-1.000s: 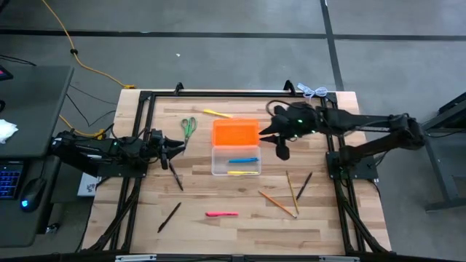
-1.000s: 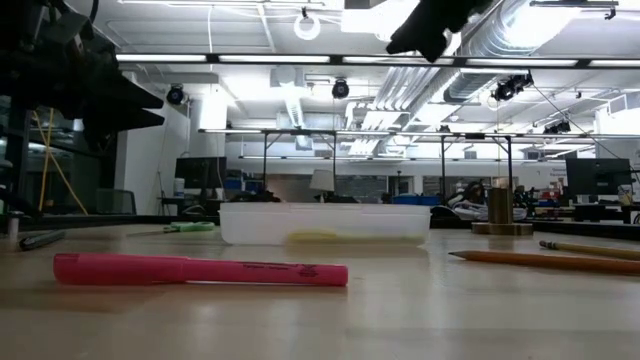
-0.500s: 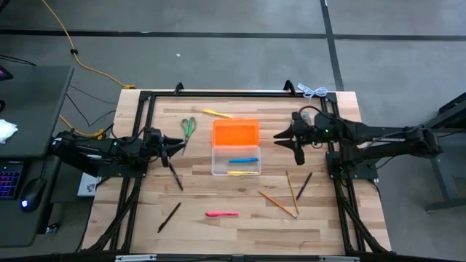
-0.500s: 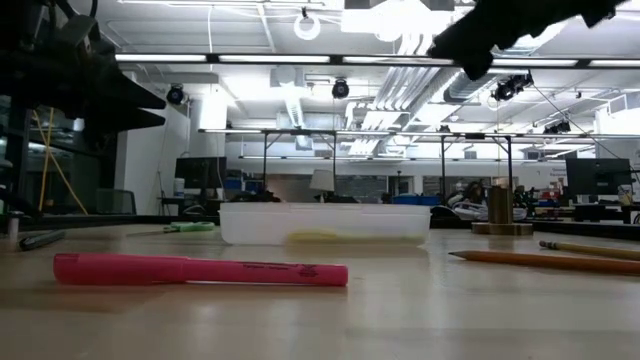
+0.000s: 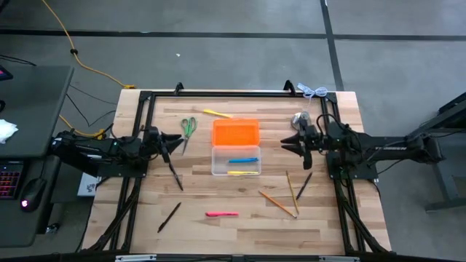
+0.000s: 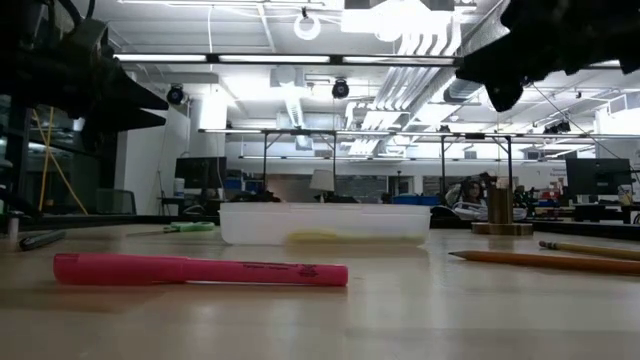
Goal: Pick & place school supplies into a supply box
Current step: Put the green scissors into the orange supply box
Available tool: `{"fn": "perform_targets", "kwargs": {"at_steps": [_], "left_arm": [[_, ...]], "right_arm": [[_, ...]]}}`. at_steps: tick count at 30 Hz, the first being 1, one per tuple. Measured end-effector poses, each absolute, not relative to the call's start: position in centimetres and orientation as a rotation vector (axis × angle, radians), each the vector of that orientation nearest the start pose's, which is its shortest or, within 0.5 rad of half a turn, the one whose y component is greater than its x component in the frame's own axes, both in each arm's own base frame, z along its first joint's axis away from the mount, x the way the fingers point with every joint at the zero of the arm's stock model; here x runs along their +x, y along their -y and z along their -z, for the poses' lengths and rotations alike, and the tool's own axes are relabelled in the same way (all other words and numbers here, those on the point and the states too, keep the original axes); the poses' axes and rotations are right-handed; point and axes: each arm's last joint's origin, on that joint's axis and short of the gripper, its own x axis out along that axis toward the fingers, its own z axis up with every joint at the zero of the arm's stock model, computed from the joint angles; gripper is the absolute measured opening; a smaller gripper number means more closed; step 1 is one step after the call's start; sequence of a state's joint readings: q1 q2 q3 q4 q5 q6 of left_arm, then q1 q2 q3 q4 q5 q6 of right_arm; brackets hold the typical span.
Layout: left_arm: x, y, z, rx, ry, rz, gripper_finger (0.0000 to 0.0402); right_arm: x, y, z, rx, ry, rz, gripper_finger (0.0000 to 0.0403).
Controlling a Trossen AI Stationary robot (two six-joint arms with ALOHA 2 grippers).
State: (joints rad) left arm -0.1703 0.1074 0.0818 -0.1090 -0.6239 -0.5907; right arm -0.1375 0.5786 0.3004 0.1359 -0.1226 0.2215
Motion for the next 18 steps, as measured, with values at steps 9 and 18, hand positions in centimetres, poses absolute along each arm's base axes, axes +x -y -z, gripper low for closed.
{"fn": "perform_targets", "kwargs": {"at_steps": [9, 18], "left_arm": [[9.7, -0.2, -19.1, -0.483, 0.031, -0.541, 0.0172], [11.4, 0.0, -22.0, -0.375, -0.126, -0.614, 0.0172]], "right_arm": [[13.7, 1.6, -20.0, 0.268, -0.064, 0.032, 0.0078], [13.0, 1.5, -18.1, 0.266, 0.002, 0.023, 0.0078]]}}
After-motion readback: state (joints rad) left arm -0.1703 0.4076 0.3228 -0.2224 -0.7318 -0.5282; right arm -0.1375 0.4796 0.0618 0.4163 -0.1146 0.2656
